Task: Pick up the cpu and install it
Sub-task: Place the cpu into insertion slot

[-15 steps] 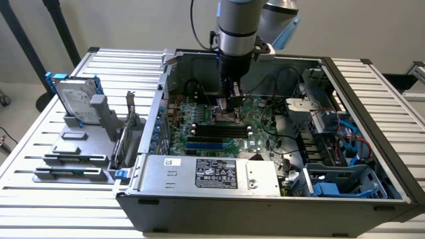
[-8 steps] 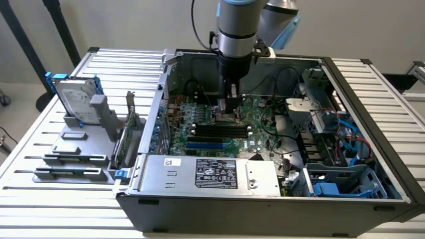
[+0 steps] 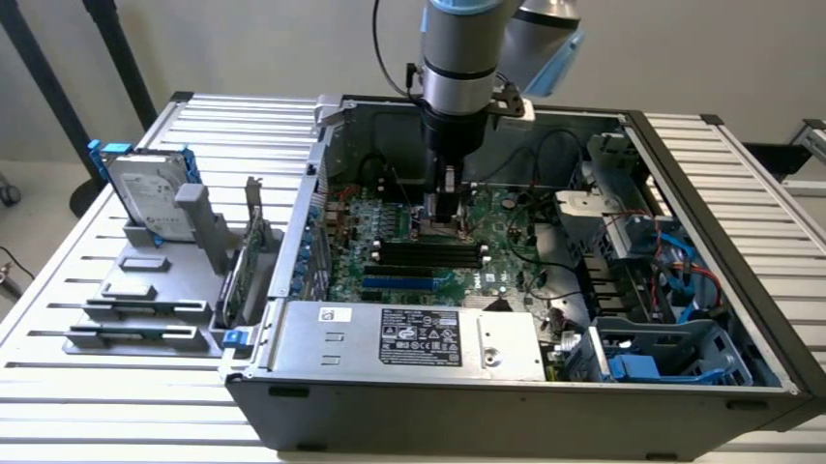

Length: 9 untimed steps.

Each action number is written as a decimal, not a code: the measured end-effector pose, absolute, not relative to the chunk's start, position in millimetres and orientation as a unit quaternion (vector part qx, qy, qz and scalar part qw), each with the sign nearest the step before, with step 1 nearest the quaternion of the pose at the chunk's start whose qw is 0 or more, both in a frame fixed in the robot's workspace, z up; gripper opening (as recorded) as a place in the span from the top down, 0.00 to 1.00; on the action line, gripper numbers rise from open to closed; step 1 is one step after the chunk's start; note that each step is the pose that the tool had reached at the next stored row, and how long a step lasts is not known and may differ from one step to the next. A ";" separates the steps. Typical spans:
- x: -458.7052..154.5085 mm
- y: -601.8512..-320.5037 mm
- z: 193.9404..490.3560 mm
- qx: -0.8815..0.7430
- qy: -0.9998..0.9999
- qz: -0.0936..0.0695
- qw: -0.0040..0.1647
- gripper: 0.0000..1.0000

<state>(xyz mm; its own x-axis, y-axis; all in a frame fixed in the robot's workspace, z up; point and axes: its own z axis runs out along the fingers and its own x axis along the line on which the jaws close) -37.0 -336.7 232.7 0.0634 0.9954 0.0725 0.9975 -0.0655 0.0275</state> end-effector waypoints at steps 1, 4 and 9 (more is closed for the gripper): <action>-37.0 -335.6 232.7 -0.729 -0.683 -0.036 0.015 0.45; -38.0 -332.3 232.5 -0.730 -0.683 -0.037 0.013 0.45; -42.6 -329.2 230.6 -0.730 -0.683 -0.033 -0.002 0.45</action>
